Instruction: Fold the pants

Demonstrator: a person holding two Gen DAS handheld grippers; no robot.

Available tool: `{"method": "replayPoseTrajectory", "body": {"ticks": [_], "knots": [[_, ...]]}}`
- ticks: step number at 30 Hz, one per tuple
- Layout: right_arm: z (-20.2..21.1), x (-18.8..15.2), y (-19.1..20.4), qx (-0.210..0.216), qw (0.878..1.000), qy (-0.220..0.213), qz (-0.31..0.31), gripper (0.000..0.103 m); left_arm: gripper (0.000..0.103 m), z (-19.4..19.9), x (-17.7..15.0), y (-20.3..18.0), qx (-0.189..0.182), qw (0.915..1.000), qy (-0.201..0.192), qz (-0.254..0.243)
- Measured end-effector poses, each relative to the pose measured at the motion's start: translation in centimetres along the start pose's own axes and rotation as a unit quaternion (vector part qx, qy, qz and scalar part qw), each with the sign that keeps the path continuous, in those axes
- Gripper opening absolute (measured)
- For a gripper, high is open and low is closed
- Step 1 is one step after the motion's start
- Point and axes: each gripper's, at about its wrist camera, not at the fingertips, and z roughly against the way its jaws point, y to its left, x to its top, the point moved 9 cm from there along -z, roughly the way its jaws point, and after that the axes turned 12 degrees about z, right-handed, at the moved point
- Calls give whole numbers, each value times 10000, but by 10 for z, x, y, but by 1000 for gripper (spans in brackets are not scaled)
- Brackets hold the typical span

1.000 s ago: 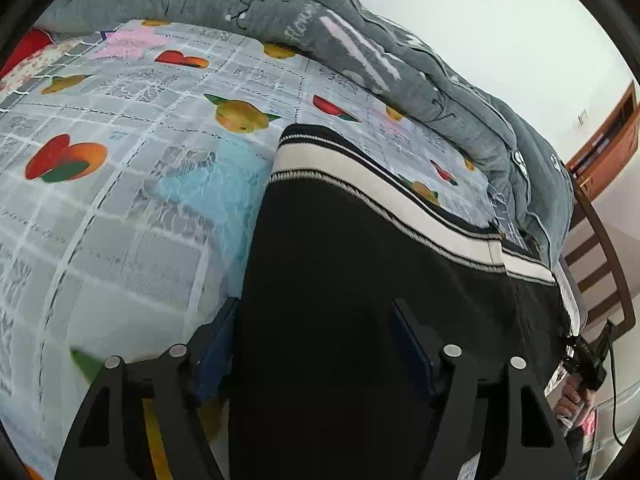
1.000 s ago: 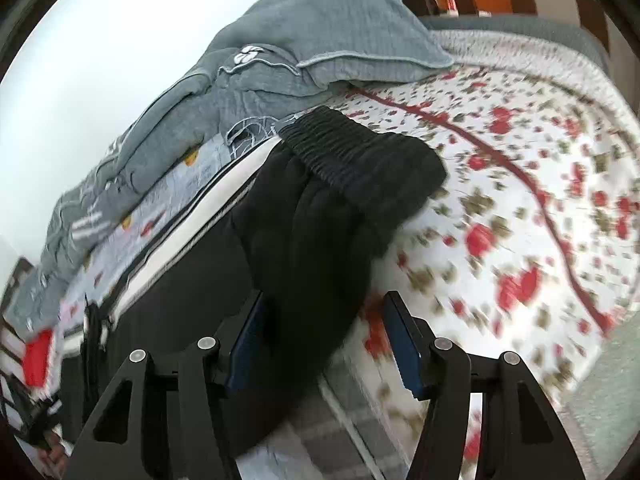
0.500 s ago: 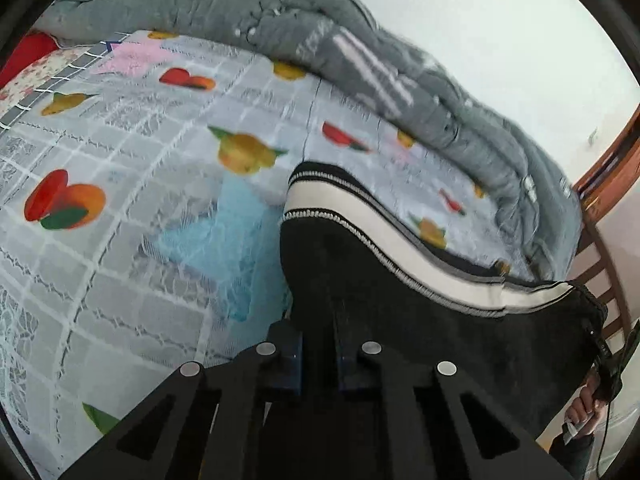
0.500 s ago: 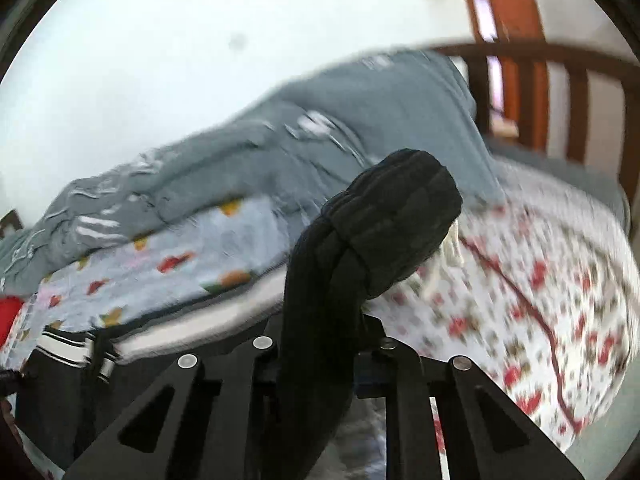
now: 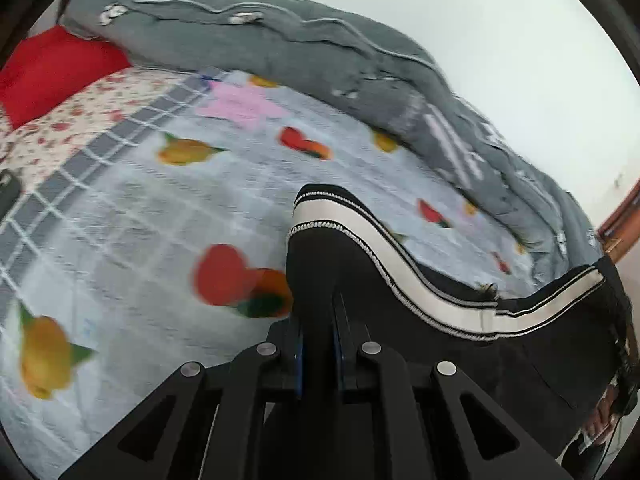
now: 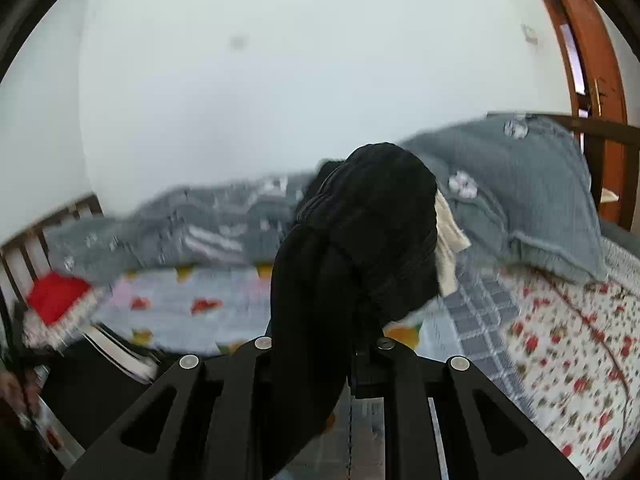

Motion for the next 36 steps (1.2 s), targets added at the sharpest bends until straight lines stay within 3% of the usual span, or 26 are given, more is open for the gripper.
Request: {"method": "replayPoseTrajectory", "body": {"ticks": [4,6,8,10,12,17,21,30,34,35,36], "knots": [[-43,-65,-21,-324,9952,909,-180,18,14,-9,-10,17,79,9999,134,35],[-59,-106,-42,-483,9861,1532,-414,23,19,-16,-18,22,265,9994,191,-61],[-65,-141,-52,-307,9756,2058,-692,29,24,-20,-26,23,478,9985,186,-201],[-55,-154,-58,-194,9761,2011,-804,40,35,-19,-32,24,574,9978,131,-313],[-34,-149,-66,-539,9794,1842,-625,47,42,-16,-39,22,605,9972,149,-409],[5,-128,-67,-868,9831,1583,-315,47,50,-8,-51,21,678,9960,124,-572],[10,-107,-46,-786,9856,1487,-159,48,52,-1,-59,26,659,9964,138,-508],[-21,-107,40,-369,9860,1591,335,48,57,20,-83,38,600,9965,181,-555],[-46,-139,73,55,9757,2111,577,49,58,31,-94,41,381,9977,104,-546],[-54,-153,74,37,9711,2325,545,49,58,35,-97,43,247,9984,94,-498],[-55,-156,74,-25,9725,2264,546,49,58,37,-99,44,138,9989,89,-449]]}}
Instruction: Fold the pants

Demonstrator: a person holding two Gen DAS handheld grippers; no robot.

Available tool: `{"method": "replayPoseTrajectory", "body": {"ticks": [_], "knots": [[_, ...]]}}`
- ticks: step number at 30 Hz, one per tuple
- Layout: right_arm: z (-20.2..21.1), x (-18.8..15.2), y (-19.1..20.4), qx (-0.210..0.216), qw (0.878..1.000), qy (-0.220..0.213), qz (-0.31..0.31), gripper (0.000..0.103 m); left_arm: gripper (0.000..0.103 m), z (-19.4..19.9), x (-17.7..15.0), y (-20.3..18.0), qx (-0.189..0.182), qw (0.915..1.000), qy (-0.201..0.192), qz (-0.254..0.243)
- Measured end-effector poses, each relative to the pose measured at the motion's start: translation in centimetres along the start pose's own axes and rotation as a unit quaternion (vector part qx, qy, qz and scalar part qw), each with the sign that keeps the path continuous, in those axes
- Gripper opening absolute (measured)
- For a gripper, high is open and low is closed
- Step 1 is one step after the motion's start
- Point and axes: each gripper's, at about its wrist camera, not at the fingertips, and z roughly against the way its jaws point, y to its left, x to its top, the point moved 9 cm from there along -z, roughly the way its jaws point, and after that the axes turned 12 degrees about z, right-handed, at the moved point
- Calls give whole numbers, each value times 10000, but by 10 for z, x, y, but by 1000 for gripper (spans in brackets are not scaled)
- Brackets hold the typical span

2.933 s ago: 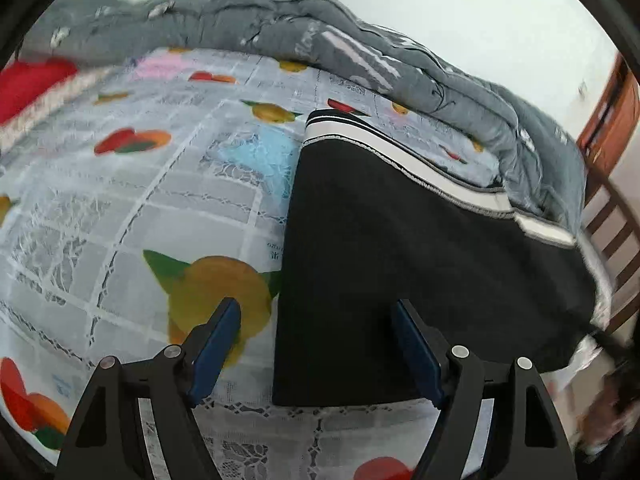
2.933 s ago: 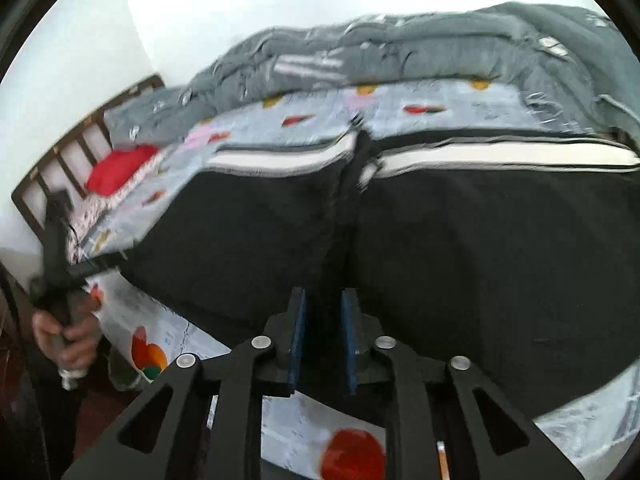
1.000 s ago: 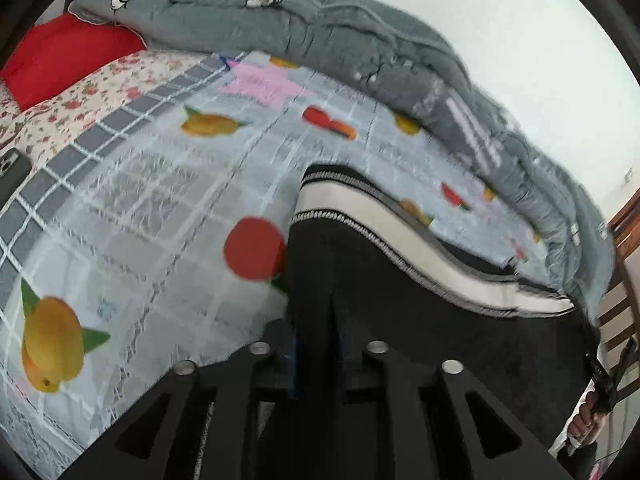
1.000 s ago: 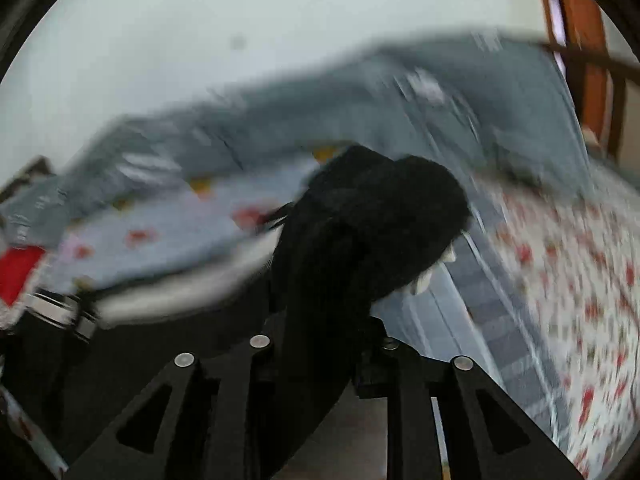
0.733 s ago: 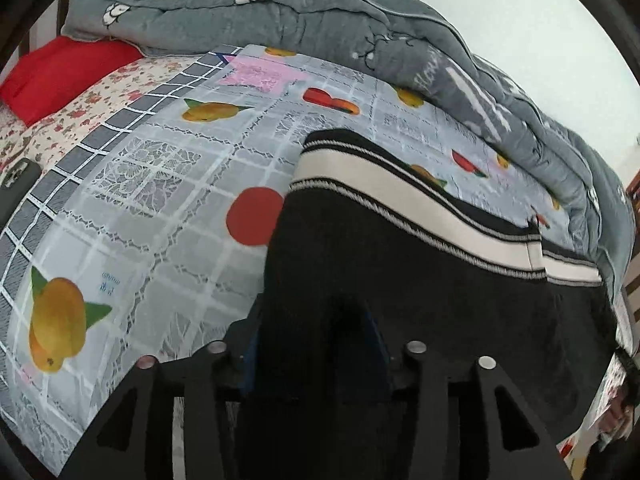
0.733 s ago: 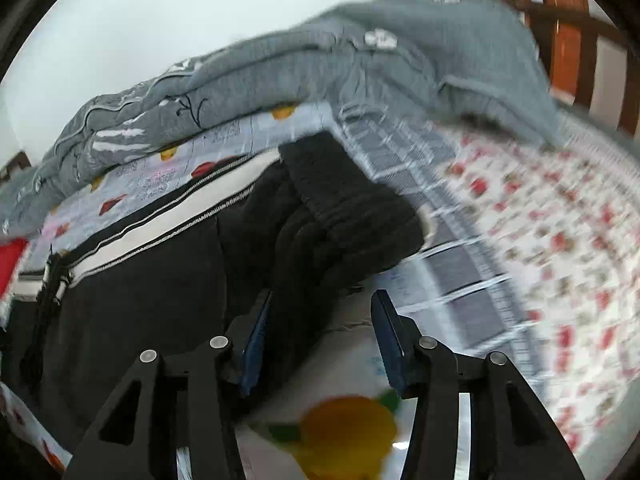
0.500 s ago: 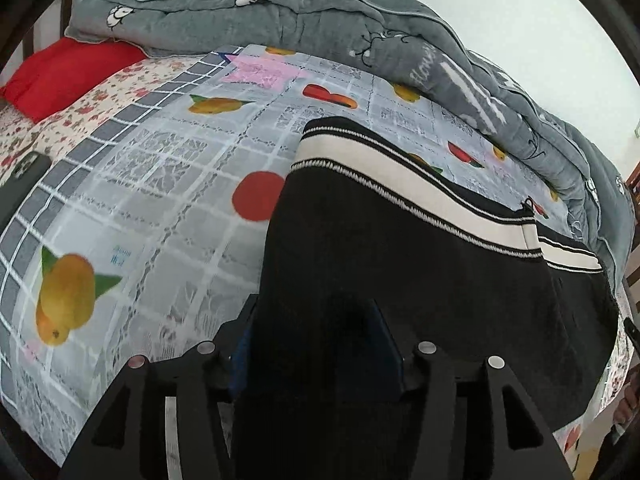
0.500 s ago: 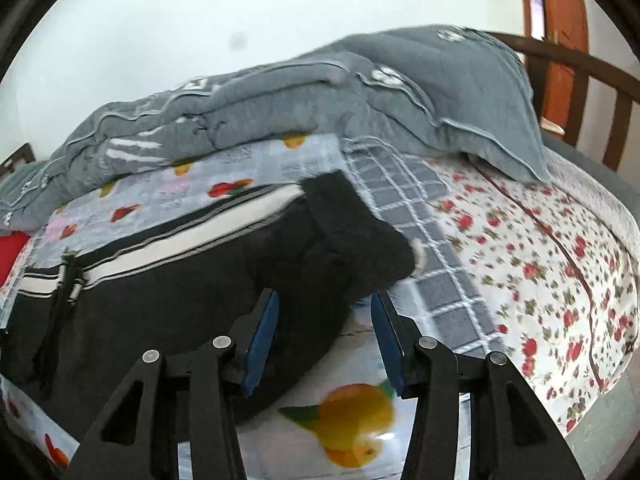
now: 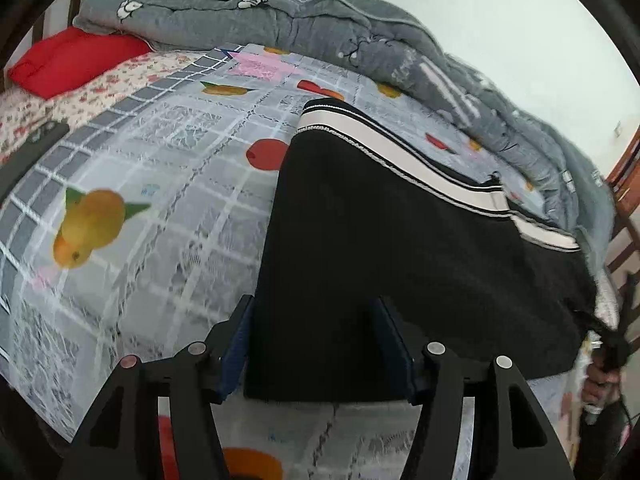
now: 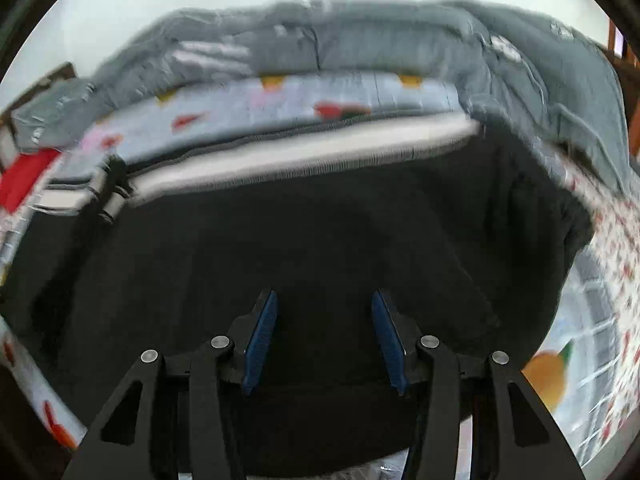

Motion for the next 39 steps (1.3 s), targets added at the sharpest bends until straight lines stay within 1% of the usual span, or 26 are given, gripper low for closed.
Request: {"method": "replayPoseTrajectory", "body": {"ticks": [1,3,6,9,12,14,16,17,18,19,21,23,26,30,32,35,37,39], "knots": [[2,0,0,-61,9999,-88,32,49,58,2,-2,1,-115,9999,-11,44],[6,0,1,-86,9999,-65,51,49,58,6,-6,3,-329,9994,-43,77],[11,-1,1,77,10000,-20,-44,49,58,5,-6,3,-483,9988,-43,67],[17,4,6,347,9993,-101,-139,49,63,-5,-1,3,-697,9972,67,275],[26,10,27,722,9970,-262,-114,49,66,-13,9,2,-904,9944,73,537],[31,16,50,953,9948,-367,42,49,67,-18,14,1,-1013,9923,84,715],[28,16,73,1112,9928,-373,236,49,69,-21,17,1,-1113,9899,120,874],[24,14,83,1165,9922,-306,333,49,69,-20,16,1,-1156,9891,113,902],[18,10,90,1114,9926,-228,417,49,69,-19,14,1,-1180,9889,118,892],[13,7,94,888,9944,-224,525,49,69,-17,11,2,-1190,9890,130,870],[13,4,98,687,9947,-311,701,49,69,-10,2,3,-1155,9900,132,799],[17,2,97,752,9946,-321,639,49,69,-3,-9,2,-1106,9919,92,623],[17,2,91,940,9936,-324,529,49,69,1,-14,3,-1062,9930,-39,511],[19,0,91,846,9944,-403,488,49,68,-5,-3,3,-1077,9910,-59,793],[18,1,92,812,9946,-422,488,49,68,-12,4,0,-1012,9914,-85,826],[17,3,89,881,9945,-422,380,49,68,-19,12,-3,-961,9911,-164,905],[19,3,88,895,9944,-441,358,49,67,-19,11,-2,-1023,9899,-160,971],[21,2,85,864,9947,-453,334,47,67,-14,4,-1,-1189,9877,-92,1014]]}}
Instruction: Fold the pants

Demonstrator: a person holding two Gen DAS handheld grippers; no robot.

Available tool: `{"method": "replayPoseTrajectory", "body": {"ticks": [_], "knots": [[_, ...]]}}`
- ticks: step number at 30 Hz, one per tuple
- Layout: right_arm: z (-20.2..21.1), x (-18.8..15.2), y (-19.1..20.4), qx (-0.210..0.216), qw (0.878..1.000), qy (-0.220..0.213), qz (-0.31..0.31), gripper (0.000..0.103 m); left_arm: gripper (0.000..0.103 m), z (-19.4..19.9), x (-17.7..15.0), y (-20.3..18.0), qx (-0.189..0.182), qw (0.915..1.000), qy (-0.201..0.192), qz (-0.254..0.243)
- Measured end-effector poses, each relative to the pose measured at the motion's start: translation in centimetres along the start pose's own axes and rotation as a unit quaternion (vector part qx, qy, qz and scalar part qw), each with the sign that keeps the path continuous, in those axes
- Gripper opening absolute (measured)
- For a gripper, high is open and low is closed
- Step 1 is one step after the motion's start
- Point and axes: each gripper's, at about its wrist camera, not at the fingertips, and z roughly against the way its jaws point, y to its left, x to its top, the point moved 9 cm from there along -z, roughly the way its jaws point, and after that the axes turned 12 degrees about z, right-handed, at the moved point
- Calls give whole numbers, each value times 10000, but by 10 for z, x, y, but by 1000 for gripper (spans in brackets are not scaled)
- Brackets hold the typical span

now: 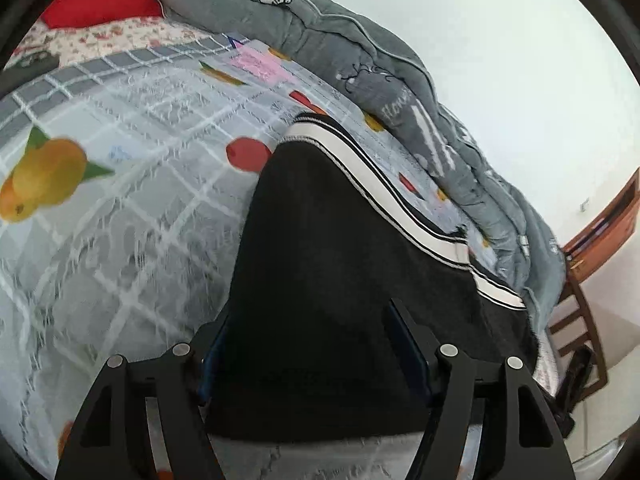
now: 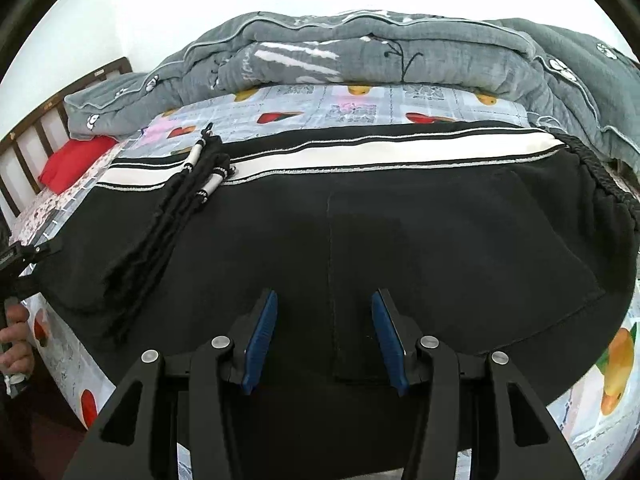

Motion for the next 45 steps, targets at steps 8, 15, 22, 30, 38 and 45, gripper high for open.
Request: {"method": "replayPoseTrajectory", "body": {"ticks": [8,15,22,30,38,45], "knots": [[14,-10,-15,-68,9999,74,63,44,68,20,-34,2,-409,9991,112,38],[32,-13,-31,46,9995,1,-311,44,69,1,-16,-8,-425,9971,-55,636],[74,-29,-69,-133,9986,-189,-479,44,23,16,-23,4,314,9887,-748,1263],[111,-50,-130,-455,9963,-288,-669,44,16,30,-11,-106,1025,9835,-1479,-162],[125,-72,-178,-525,9928,-348,-1021,44,16,-14,-60,-254,681,9743,-1322,-1693],[125,-84,-202,-603,9914,-232,-1134,44,16,-93,-148,-326,264,9682,-641,-2404]]}}
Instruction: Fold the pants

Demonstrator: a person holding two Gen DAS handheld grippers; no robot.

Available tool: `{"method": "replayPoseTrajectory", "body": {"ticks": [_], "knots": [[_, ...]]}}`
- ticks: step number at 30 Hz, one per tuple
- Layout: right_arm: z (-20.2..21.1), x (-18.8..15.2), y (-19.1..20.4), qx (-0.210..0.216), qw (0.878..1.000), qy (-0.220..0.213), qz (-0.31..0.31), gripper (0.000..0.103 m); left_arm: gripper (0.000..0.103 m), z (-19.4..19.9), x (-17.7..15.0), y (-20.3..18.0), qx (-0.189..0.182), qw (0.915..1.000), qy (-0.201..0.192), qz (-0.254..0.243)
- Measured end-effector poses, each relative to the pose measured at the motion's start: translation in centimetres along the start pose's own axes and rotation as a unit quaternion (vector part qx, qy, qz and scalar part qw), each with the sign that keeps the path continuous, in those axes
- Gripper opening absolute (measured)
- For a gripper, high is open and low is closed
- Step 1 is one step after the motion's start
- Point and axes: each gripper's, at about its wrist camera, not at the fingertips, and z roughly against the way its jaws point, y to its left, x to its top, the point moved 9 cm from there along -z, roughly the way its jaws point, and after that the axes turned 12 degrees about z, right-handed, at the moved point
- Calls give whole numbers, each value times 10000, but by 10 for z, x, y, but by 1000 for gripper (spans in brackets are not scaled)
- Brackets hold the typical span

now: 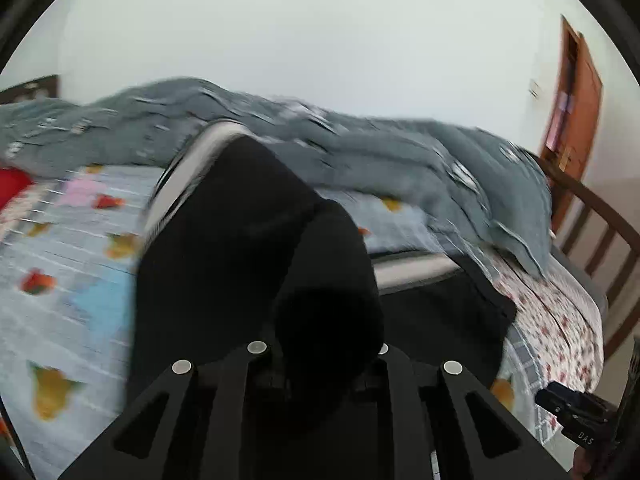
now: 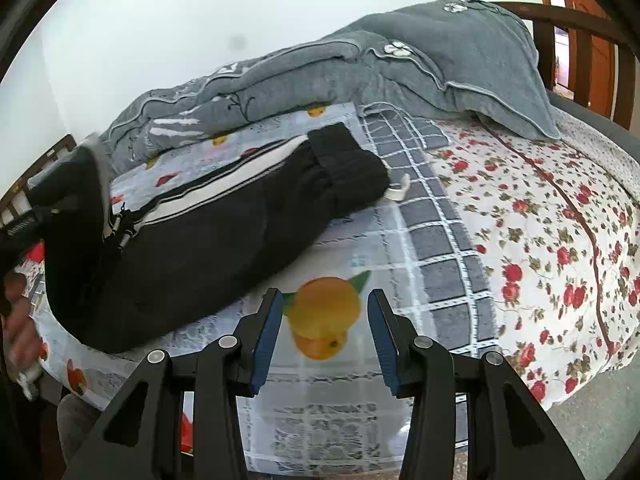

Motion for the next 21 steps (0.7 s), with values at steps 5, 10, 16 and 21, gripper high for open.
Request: {"method": "replayPoseTrajectory", "body": {"ticks": [5,10,16,21], "knots": [[-4,-8,-14,-33,9998,164,-48,44,16,-55,-71,-41,-401,9941,1006,-19],[-3,4,-5,209,9998,50,6,45,34,-38,-73,-45,-669,9907,1118,-391],[-17,37,34,832,9964,-176,-13,52,73,30,-28,-4,-756,9940,290,-740],[-50,56,79,1626,9864,-113,-204,59,73,60,-30,69,28,9968,262,-755]]}}
